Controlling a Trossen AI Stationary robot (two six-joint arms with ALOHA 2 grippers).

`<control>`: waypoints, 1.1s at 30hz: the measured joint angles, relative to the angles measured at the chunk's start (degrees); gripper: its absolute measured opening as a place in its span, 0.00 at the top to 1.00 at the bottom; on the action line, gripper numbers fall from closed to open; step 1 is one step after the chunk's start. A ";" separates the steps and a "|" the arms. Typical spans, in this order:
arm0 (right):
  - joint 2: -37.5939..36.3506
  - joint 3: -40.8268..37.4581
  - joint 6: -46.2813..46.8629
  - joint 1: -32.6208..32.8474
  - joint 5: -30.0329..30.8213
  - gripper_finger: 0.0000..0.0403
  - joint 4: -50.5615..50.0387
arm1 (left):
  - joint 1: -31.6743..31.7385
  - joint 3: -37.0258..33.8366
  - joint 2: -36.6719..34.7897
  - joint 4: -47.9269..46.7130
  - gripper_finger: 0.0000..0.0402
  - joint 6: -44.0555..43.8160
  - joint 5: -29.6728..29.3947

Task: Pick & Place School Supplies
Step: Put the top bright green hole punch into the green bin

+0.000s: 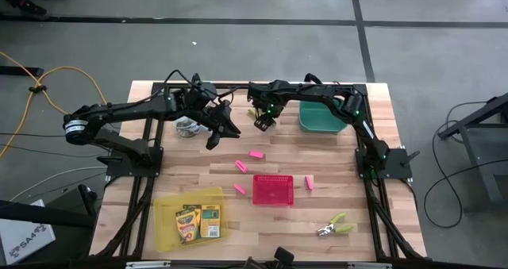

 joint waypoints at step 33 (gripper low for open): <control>2.91 -0.02 -1.64 0.08 -1.45 0.54 0.63 | -0.52 0.00 0.00 -0.25 0.83 0.85 -0.06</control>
